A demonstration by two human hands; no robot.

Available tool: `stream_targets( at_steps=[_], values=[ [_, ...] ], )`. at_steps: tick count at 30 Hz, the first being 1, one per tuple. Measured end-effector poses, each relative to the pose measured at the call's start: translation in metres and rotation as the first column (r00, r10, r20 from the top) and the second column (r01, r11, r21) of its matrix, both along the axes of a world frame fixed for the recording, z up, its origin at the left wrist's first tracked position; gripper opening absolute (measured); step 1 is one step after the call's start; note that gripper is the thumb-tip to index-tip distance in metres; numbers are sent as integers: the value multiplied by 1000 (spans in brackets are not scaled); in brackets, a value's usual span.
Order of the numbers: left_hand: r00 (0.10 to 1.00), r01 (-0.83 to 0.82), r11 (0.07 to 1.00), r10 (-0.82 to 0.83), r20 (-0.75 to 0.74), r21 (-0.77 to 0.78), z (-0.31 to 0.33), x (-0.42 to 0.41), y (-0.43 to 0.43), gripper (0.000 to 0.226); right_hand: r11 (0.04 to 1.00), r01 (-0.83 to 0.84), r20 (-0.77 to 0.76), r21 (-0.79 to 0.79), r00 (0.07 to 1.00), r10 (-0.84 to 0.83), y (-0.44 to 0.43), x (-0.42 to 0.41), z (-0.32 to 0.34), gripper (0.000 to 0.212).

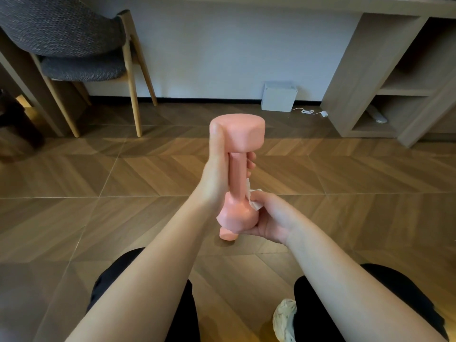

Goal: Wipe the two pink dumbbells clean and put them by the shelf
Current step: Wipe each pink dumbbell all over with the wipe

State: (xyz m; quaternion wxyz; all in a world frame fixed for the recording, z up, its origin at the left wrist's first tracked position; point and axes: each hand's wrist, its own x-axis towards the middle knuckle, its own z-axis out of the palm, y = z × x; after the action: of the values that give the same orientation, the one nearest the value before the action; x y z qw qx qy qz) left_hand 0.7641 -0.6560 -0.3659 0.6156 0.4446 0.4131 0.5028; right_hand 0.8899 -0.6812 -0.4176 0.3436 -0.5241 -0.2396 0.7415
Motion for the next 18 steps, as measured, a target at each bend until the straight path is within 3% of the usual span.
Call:
stream_targets(
  at_steps=[2, 5, 14, 18],
  values=[
    [992, -58, 998, 58, -111, 5, -5, 3, -1, 89, 998, 55, -8, -28, 998, -55, -1, -4, -2, 20],
    [987, -104, 995, 102, -124, -9, -5, 2, -2, 84, 995, 81, 7, -53, 997, -81, -1, -9, -5, 15],
    [978, 17, 999, -26, 206, 44, 3, -6, -4, 92, 997, -25, 78, -77, 996, 31, 3, -13, -8, 24],
    [981, 13, 1000, -16, 195, 16, 4, -8, -1, 94, 997, 18, 55, -75, 998, -14, 1, -11, -3, 25]
  ],
)
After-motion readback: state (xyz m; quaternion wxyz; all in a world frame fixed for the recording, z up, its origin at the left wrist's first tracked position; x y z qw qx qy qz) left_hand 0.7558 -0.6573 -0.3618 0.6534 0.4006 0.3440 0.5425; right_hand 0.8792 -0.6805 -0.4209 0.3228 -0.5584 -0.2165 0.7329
